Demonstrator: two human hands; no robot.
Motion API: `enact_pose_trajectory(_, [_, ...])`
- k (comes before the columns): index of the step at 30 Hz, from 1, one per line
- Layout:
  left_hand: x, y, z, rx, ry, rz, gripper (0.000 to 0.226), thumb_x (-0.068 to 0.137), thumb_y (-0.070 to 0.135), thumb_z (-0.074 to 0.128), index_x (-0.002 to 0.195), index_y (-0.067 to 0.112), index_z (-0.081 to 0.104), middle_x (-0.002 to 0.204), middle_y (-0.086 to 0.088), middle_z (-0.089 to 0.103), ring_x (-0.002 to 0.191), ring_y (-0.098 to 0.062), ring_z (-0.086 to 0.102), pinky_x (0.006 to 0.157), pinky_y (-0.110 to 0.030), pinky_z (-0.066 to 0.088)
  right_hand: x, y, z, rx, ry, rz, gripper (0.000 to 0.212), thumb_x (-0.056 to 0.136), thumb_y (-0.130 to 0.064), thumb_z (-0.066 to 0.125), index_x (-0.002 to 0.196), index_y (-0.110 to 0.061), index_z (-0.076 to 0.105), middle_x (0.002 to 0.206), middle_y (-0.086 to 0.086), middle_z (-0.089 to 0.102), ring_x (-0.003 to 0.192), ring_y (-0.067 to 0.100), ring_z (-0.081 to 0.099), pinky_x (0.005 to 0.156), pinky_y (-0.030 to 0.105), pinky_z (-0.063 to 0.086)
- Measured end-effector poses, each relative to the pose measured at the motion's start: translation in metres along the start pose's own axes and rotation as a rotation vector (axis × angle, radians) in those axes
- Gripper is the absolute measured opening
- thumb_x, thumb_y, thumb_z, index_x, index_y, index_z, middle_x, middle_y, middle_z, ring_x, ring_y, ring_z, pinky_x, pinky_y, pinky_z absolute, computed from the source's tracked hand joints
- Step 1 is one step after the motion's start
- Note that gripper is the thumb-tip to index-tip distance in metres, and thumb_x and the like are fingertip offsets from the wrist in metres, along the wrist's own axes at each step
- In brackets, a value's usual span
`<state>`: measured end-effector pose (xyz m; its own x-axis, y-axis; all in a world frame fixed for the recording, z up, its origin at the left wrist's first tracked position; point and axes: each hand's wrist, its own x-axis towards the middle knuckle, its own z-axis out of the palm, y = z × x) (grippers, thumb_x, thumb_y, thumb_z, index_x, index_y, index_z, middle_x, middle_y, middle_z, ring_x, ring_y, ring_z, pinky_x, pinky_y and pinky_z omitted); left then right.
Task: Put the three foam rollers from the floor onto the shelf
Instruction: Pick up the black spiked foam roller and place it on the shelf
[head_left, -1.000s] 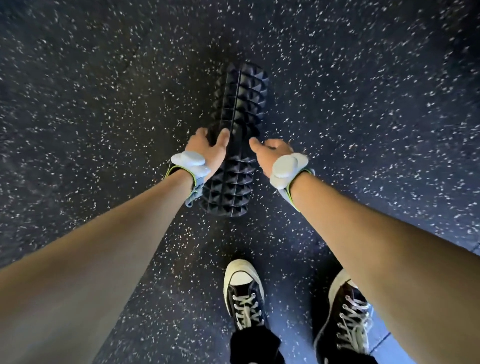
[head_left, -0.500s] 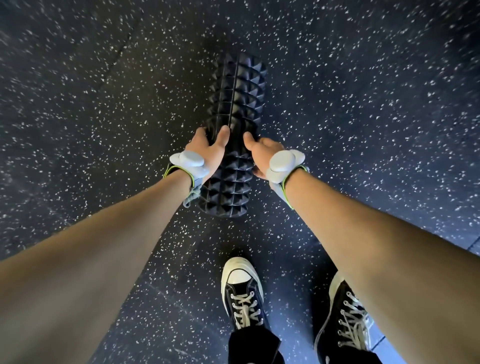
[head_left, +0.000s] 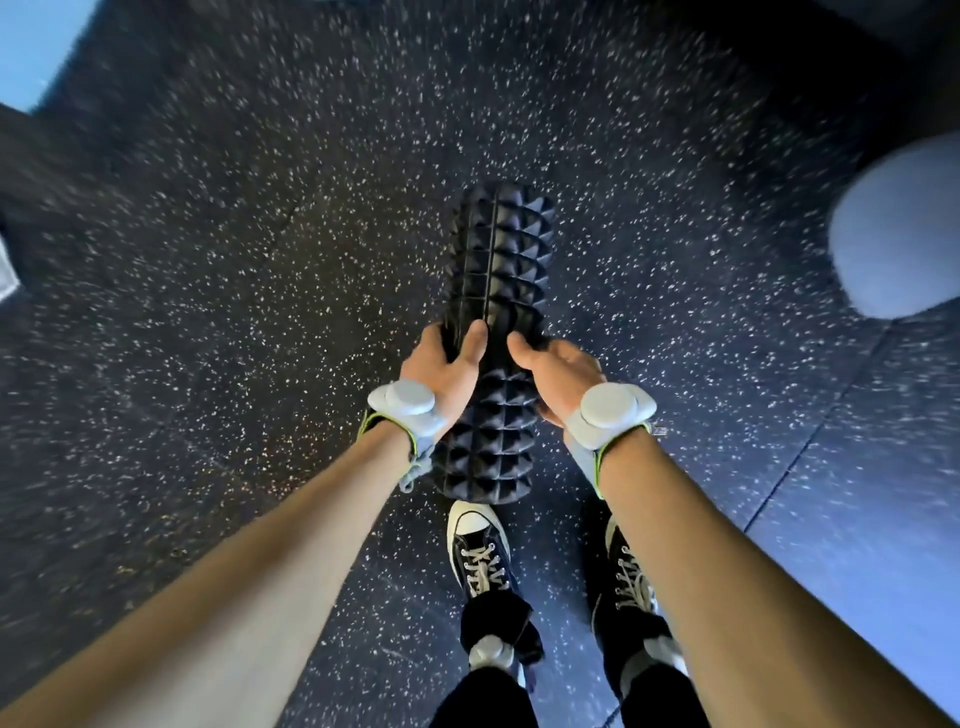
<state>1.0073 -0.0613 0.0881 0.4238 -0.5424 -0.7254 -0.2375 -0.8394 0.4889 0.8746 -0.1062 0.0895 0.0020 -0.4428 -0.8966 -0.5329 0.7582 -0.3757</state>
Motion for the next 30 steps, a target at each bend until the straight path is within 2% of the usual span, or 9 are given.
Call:
enact_pose_trajectory(4, [-0.086, 0.064, -0.029, -0.069, -0.038, 0.011, 0.072, 0.095, 0.066, 0.043, 0.149, 0.018, 0.039, 0.151, -0.004, 0.048, 0.136, -0.025, 0.047, 0.097, -0.027, 0.033, -0.090, -0.034, -0.052, 0.026, 0.024, -0.045, 0.058, 0.079, -0.069, 0.061, 0.126, -0.034, 0.061, 0.129, -0.002, 0.061, 0.114, 0.027, 0.059, 0.094, 0.036, 0.045])
enact_pose_trajectory(7, [-0.150, 0.104, -0.052, -0.089, -0.048, 0.025, 0.079, 0.092, 0.070, 0.043, 0.152, 0.019, 0.036, 0.153, -0.003, 0.047, 0.138, -0.026, 0.046, 0.110, -0.035, 0.035, -0.163, -0.051, -0.084, 0.047, 0.027, -0.056, 0.057, 0.079, -0.069, 0.062, 0.126, -0.036, 0.061, 0.126, -0.005, 0.061, 0.102, 0.022, 0.056, 0.090, 0.035, 0.042])
enact_pose_trajectory(12, [-0.260, 0.176, -0.090, -0.049, -0.086, 0.081, 0.075, 0.093, 0.068, 0.045, 0.147, 0.016, 0.039, 0.148, -0.004, 0.050, 0.135, -0.027, 0.049, 0.100, -0.032, 0.038, -0.296, -0.077, -0.145, 0.158, 0.063, -0.031, 0.044, 0.087, -0.057, 0.065, 0.122, -0.031, 0.060, 0.089, -0.014, 0.054, 0.095, 0.019, 0.050, 0.085, 0.029, 0.036])
enact_pose_trajectory(16, [-0.368, 0.234, -0.117, 0.027, -0.142, 0.153, 0.078, 0.089, 0.074, 0.044, 0.141, 0.016, 0.045, 0.141, -0.005, 0.058, 0.126, -0.028, 0.056, 0.095, -0.033, 0.043, -0.413, -0.084, -0.189, 0.296, 0.154, -0.013, 0.057, 0.079, -0.059, 0.069, 0.126, -0.029, 0.062, 0.109, -0.007, 0.066, 0.103, 0.022, 0.061, 0.098, 0.034, 0.046])
enact_pose_trajectory(19, [-0.411, 0.258, -0.119, 0.071, -0.170, 0.201, 0.069, 0.093, 0.068, 0.044, 0.136, 0.014, 0.048, 0.135, -0.008, 0.060, 0.123, -0.031, 0.057, 0.089, -0.031, 0.041, -0.464, -0.083, -0.209, 0.350, 0.204, 0.005, 0.071, 0.069, -0.065, 0.069, 0.130, -0.030, 0.061, 0.119, -0.007, 0.069, 0.115, 0.023, 0.063, 0.109, 0.041, 0.044])
enact_pose_trajectory(21, [-0.454, 0.277, -0.122, 0.121, -0.207, 0.256, 0.069, 0.093, 0.069, 0.043, 0.133, 0.013, 0.048, 0.132, -0.011, 0.061, 0.120, -0.034, 0.058, 0.087, -0.033, 0.041, -0.509, -0.077, -0.231, 0.422, 0.245, 0.005, 0.074, 0.070, -0.063, 0.069, 0.133, -0.027, 0.059, 0.128, -0.004, 0.066, 0.118, 0.026, 0.062, 0.108, 0.038, 0.043])
enact_pose_trajectory(23, [-0.482, 0.287, -0.120, 0.171, -0.215, 0.284, 0.070, 0.093, 0.070, 0.042, 0.130, 0.010, 0.048, 0.131, -0.013, 0.062, 0.117, -0.036, 0.059, 0.086, -0.035, 0.042, -0.542, -0.071, -0.245, 0.478, 0.253, 0.000, 0.065, 0.081, -0.054, 0.069, 0.136, -0.022, 0.057, 0.130, 0.000, 0.063, 0.121, 0.027, 0.059, 0.100, 0.030, 0.040])
enact_pose_trajectory(26, [-0.531, 0.306, -0.108, 0.235, -0.227, 0.317, 0.072, 0.094, 0.068, 0.041, 0.132, 0.007, 0.048, 0.133, -0.016, 0.060, 0.120, -0.038, 0.057, 0.092, -0.038, 0.044, -0.588, -0.053, -0.273, 0.592, 0.292, -0.002, 0.059, 0.086, -0.043, 0.070, 0.136, -0.016, 0.057, 0.131, 0.003, 0.063, 0.116, 0.025, 0.058, 0.094, 0.027, 0.039])
enact_pose_trajectory(30, [-0.595, 0.331, -0.088, 0.253, -0.281, 0.389, 0.086, 0.093, 0.071, 0.039, 0.149, 0.006, 0.036, 0.151, -0.017, 0.046, 0.137, -0.036, 0.044, 0.109, -0.041, 0.035, -0.636, -0.030, -0.310, 0.705, 0.388, -0.034, 0.061, 0.085, -0.041, 0.072, 0.138, -0.014, 0.056, 0.127, 0.003, 0.064, 0.119, 0.025, 0.058, 0.103, 0.028, 0.040])
